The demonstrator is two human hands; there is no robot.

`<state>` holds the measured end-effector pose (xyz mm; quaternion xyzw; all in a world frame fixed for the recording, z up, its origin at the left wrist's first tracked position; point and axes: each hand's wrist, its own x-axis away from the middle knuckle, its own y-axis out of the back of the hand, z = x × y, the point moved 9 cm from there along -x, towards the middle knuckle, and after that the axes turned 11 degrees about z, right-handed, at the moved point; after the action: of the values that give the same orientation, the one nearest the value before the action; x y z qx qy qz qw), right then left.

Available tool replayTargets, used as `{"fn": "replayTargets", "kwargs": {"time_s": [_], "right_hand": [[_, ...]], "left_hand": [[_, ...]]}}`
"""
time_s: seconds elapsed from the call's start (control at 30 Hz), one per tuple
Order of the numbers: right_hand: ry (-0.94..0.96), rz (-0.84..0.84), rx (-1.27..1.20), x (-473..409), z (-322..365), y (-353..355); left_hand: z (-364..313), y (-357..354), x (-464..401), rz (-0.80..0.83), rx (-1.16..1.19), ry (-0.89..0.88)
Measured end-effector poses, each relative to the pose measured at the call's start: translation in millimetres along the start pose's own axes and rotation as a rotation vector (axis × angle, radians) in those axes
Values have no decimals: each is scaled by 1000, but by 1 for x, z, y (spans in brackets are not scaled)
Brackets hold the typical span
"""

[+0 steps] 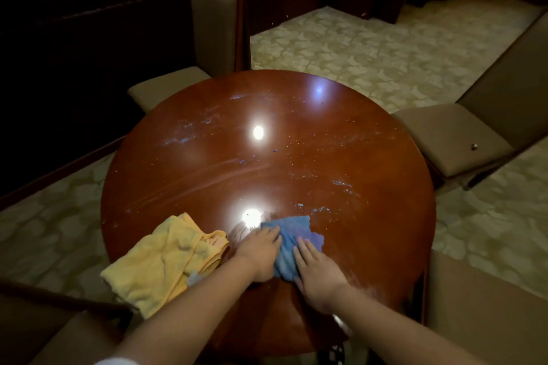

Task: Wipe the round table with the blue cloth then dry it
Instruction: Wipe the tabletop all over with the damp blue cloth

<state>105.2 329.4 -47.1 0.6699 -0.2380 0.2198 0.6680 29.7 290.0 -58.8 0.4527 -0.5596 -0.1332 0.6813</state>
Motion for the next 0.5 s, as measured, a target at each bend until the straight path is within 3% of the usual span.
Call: {"fn": "replayTargets", "kwargs": {"time_s": [0.13, 0.2, 0.33, 0.5], "right_hand": [[-50, 33, -90, 18, -5, -30], [-45, 82, -178, 11, -14, -23], [-61, 42, -128, -22, -44, 6], [101, 12, -42, 7, -25, 7]], "left_hand": [[-20, -19, 18, 41, -20, -33], [-13, -11, 9, 68, -8, -33], [2, 9, -14, 115, 37, 33], [-25, -3, 3, 87, -101, 52]]}}
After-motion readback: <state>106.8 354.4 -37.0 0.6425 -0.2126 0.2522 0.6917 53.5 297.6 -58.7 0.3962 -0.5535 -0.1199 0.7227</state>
